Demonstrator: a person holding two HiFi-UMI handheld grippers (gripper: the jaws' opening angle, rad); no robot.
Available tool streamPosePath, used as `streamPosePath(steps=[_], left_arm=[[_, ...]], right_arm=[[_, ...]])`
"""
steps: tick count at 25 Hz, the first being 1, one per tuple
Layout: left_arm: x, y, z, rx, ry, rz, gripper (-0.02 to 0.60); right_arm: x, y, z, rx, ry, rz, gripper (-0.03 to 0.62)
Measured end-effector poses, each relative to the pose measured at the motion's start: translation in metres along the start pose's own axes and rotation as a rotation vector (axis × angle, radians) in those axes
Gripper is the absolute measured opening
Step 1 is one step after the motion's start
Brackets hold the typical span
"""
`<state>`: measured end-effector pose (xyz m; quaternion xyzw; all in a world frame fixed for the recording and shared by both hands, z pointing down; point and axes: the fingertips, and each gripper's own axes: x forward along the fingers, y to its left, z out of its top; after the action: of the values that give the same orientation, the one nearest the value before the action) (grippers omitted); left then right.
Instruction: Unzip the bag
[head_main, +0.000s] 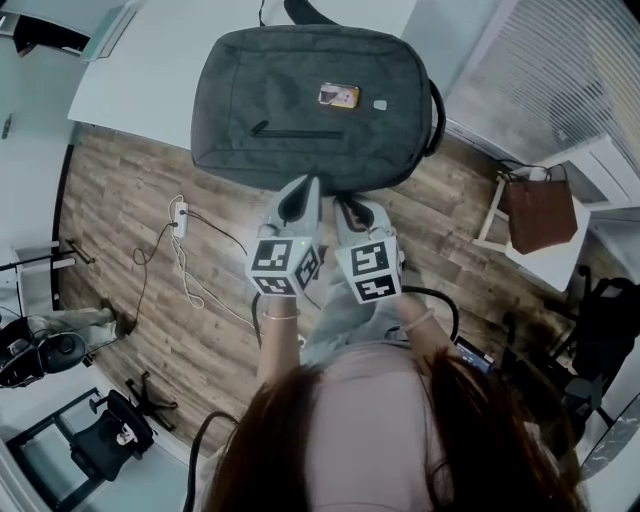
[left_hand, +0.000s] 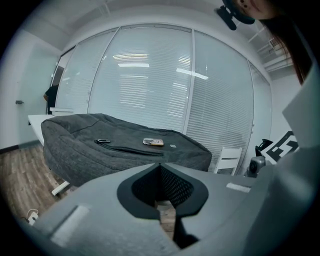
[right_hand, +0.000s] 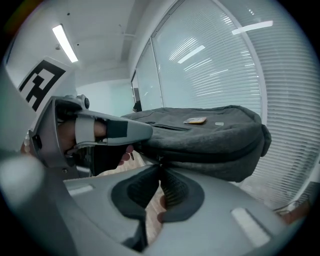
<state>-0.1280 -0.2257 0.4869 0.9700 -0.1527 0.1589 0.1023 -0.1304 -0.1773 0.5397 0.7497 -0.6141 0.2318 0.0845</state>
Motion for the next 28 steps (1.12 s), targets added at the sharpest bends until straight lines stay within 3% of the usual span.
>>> streamPosePath(steps=[11,28], left_arm=[[0.008,0.003,-0.012,0.018,0.017,0.048,0.009],[0.009,0.004,-0.014,-0.044,0.032,0.087,0.008]], right_arm=[[-0.003,-0.004,-0.003,-0.071,-0.013,0.016,0.008],[-0.019,-0.004,-0.004,-0.086,0.007,0.105,0.005]])
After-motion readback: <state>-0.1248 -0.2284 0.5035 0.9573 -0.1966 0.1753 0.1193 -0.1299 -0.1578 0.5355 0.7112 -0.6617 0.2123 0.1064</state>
